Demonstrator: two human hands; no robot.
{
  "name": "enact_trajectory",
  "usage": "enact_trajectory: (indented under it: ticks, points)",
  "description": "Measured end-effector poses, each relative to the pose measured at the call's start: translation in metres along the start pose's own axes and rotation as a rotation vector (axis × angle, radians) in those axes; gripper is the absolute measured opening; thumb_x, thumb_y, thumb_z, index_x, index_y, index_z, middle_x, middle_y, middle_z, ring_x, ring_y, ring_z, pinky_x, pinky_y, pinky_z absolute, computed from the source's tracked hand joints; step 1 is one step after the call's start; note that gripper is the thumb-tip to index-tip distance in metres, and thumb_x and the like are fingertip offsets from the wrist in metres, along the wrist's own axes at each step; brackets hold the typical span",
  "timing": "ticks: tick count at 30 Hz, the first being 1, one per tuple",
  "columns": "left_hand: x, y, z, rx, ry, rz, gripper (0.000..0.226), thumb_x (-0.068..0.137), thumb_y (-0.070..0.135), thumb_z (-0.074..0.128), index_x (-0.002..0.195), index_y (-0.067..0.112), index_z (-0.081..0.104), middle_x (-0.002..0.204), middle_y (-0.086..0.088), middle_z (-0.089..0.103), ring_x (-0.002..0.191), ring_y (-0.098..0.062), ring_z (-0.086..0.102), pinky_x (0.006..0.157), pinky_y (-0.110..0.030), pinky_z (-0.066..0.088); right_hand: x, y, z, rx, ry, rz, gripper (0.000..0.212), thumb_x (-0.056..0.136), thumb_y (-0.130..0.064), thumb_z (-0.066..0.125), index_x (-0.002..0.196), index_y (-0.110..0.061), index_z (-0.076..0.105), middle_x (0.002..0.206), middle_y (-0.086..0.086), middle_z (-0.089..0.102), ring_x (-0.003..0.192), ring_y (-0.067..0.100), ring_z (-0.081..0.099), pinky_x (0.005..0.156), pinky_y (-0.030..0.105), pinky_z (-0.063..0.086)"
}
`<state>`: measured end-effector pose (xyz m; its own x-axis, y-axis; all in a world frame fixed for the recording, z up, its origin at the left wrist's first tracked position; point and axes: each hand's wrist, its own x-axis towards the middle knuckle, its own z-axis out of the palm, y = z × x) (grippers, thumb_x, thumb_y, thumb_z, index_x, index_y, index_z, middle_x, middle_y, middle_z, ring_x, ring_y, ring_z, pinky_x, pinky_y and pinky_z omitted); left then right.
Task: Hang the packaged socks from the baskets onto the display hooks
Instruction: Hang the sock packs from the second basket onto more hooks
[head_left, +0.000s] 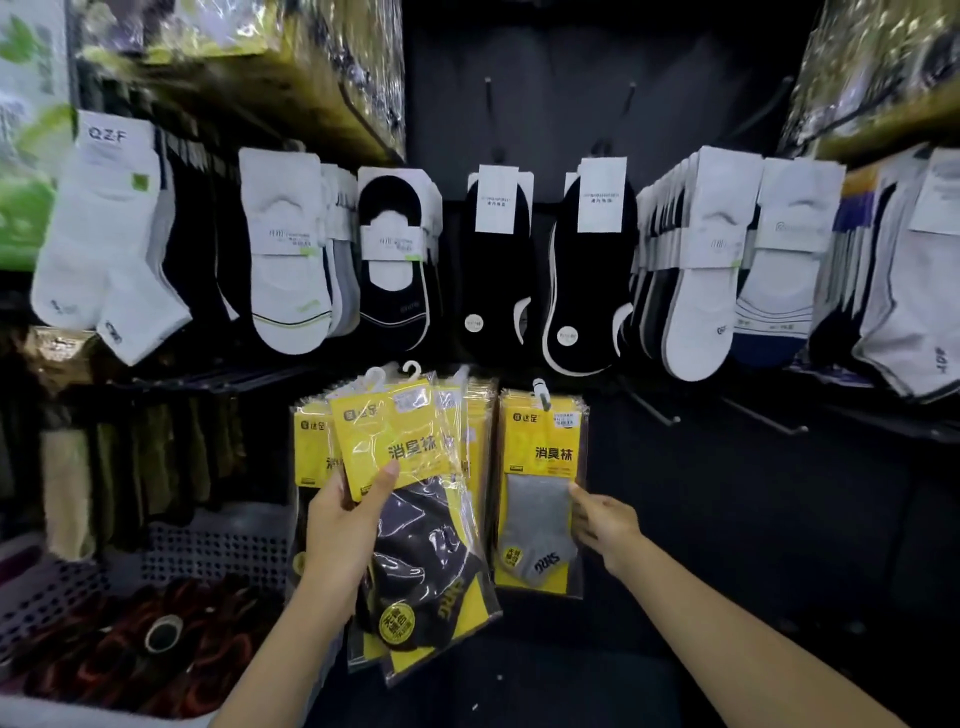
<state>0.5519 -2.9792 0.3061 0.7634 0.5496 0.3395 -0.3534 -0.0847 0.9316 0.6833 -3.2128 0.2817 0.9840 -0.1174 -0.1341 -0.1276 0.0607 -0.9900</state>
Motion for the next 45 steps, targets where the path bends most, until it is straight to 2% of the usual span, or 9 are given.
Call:
enact_trajectory:
  ticks: [4,11,15,22,25,30,35,42,45]
  points:
    - [-0.009,-0.001,0.003,-0.004,-0.045,-0.036,0.021,0.08,0.042,0.068,0.097,0.039,0.057,0.094,0.024,0.06,0.088,0.006,0.052,0.086,-0.029,0.036,-0.014,0.005,-0.013,-0.03,0.064,0.0,0.013,0.09,-0.021,0.065,0.085,-0.01,0.059,0.118,0.02,0.063,0.112,0.033,0.059,0.091,0.041,0.051]
    - [-0.033,0.0,0.023,0.009,-0.167,-0.07,0.012,0.083,0.034,0.067,0.095,0.034,0.064,0.089,0.016,0.071,0.081,0.005,0.064,0.064,-0.012,0.043,-0.075,-0.023,-0.001,-0.026,-0.398,-0.147,0.032,0.096,-0.036,0.051,0.12,-0.016,0.06,0.11,0.001,0.069,0.098,0.013,0.066,0.074,0.021,0.053]
    - [-0.045,0.001,0.034,0.011,-0.268,-0.094,0.013,0.086,0.029,0.065,0.098,0.034,0.064,0.088,0.02,0.072,0.086,0.005,0.066,0.07,-0.014,0.046,-0.096,-0.029,0.003,-0.01,-0.527,-0.165,0.033,0.097,-0.04,0.048,0.115,-0.018,0.065,0.106,0.001,0.073,0.102,0.019,0.068,0.089,0.034,0.051]
    - [-0.046,0.009,0.027,0.048,-0.203,-0.067,0.018,0.089,0.03,0.062,0.107,0.032,0.061,0.102,0.016,0.068,0.095,0.001,0.061,0.068,-0.009,0.044,-0.099,-0.019,-0.019,0.1,-0.385,-0.233,0.02,0.097,-0.026,0.051,0.11,-0.022,0.065,0.102,-0.002,0.075,0.092,0.014,0.071,0.07,0.024,0.055]
    - [-0.037,0.013,0.017,0.063,-0.128,-0.06,0.048,0.088,0.035,0.061,0.131,0.018,0.05,0.125,0.008,0.056,0.117,-0.014,0.052,0.096,-0.028,0.04,-0.094,-0.02,-0.033,0.084,-0.27,-0.265,0.015,0.094,-0.025,0.056,0.104,-0.023,0.067,0.096,-0.004,0.075,0.088,0.01,0.072,0.07,0.021,0.054]
    - [-0.022,0.015,0.005,0.025,-0.074,-0.041,0.077,0.086,0.04,0.064,0.148,0.013,0.027,0.151,-0.005,0.035,0.139,-0.023,0.031,0.114,-0.043,0.026,-0.082,-0.035,-0.039,0.091,-0.183,-0.31,0.009,0.093,-0.021,0.058,0.097,-0.02,0.067,0.087,-0.005,0.074,0.078,0.005,0.071,0.061,0.015,0.051]
    - [-0.017,0.014,0.005,0.031,-0.067,-0.015,0.072,0.086,0.041,0.063,0.145,0.013,0.033,0.147,-0.003,0.04,0.134,-0.02,0.036,0.109,-0.037,0.028,-0.069,-0.048,-0.019,0.021,-0.224,-0.333,0.011,0.094,-0.018,0.056,0.1,-0.014,0.065,0.098,0.002,0.071,0.091,0.015,0.068,0.075,0.023,0.053]
    - [-0.008,0.006,0.005,0.012,-0.052,-0.013,0.071,0.086,0.038,0.063,0.145,0.014,0.032,0.146,0.0,0.041,0.132,-0.017,0.037,0.106,-0.035,0.028,-0.039,-0.042,0.007,0.032,-0.177,-0.274,0.01,0.093,-0.022,0.059,0.1,-0.018,0.065,0.096,-0.004,0.067,0.089,0.009,0.062,0.087,0.027,0.047]
    - [-0.005,0.004,0.006,0.005,-0.047,0.001,0.067,0.086,0.037,0.063,0.143,0.015,0.036,0.13,0.011,0.044,0.115,-0.006,0.037,0.097,-0.028,0.027,-0.023,-0.038,0.014,0.063,-0.127,-0.193,0.007,0.092,-0.025,0.062,0.093,-0.018,0.065,0.093,-0.001,0.069,0.085,0.012,0.064,0.079,0.028,0.051]
